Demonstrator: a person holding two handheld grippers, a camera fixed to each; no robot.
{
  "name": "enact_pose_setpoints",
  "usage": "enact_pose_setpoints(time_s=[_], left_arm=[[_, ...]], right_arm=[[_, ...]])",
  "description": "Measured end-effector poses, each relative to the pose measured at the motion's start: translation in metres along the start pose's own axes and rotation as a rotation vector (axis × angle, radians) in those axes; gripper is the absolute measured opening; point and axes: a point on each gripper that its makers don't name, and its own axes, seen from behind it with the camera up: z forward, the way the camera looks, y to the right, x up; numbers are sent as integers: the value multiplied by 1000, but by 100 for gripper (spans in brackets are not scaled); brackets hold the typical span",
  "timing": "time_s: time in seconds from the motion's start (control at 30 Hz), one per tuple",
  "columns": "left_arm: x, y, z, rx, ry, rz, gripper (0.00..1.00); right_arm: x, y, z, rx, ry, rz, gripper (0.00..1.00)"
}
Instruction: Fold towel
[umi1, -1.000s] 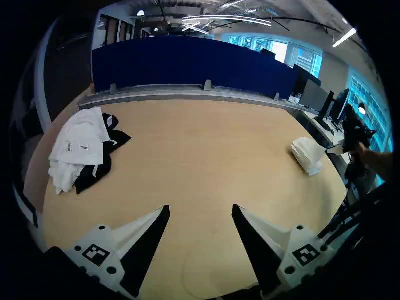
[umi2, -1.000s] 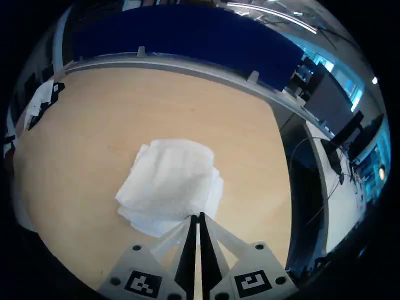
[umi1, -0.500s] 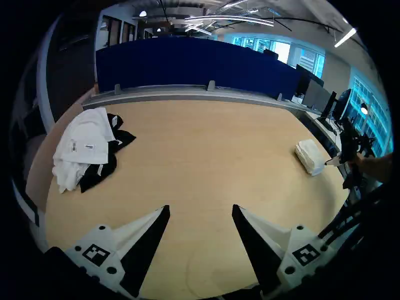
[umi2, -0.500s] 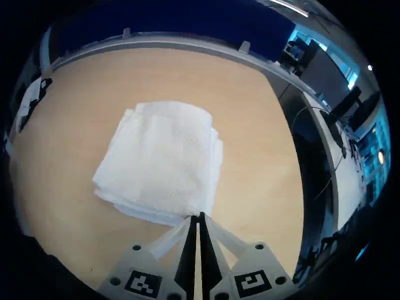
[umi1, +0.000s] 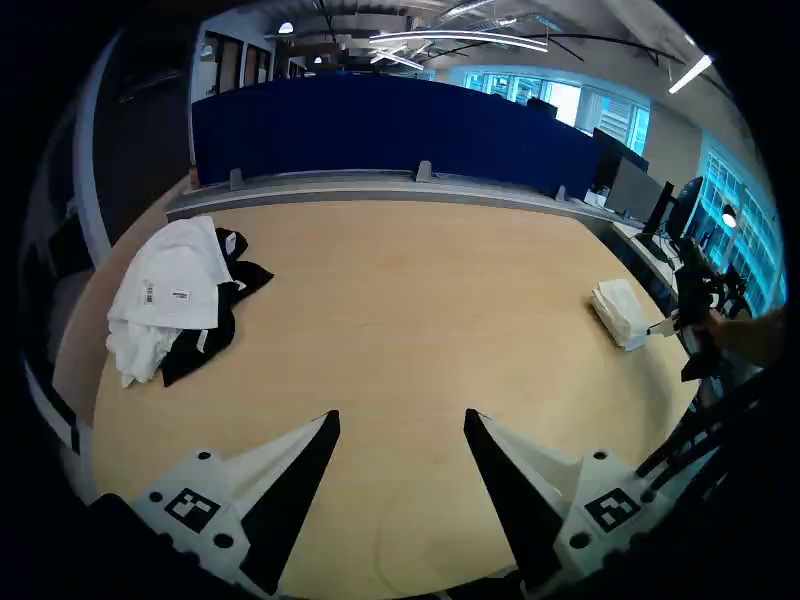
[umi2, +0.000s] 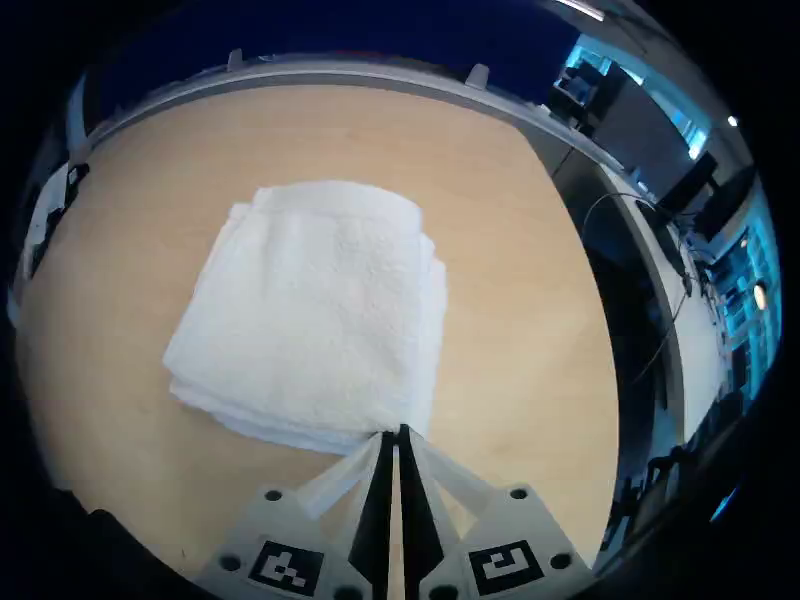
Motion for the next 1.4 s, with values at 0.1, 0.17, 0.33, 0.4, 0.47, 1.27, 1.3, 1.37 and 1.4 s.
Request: enact_pose_setpoints(time_s=[0.1, 0.17, 0.33, 0.4, 0.47, 1.27, 1.3, 1.37, 1.4], left_arm=[[1, -1, 0, -1, 1, 0, 92], [1, -1, 0, -1, 1, 1, 92], [2, 0, 0, -3, 2, 3, 92], [2, 0, 0, -3, 3, 5, 92], [3, 0, 0, -4, 5, 5, 92], [15, -2, 3, -16, 42, 1, 92], [16, -2, 3, -16, 45, 1, 92], [18, -3, 3, -15, 51, 0, 92], [19, -4, 3, -15, 54, 0, 92]], right_arm=[[2, -1, -5, 7, 17, 5, 7], [3, 0, -8, 4, 28, 9, 13], [6, 3, -15, -1, 51, 13, 36], [6, 6, -17, -9, 57, 15, 44], [6, 6, -20, -10, 62, 16, 51], [43, -26, -57, 35, 218, 29, 100], [48, -29, -60, 40, 234, 29, 100], [62, -38, -69, 50, 291, 37, 100], [68, -42, -73, 55, 319, 42, 100]])
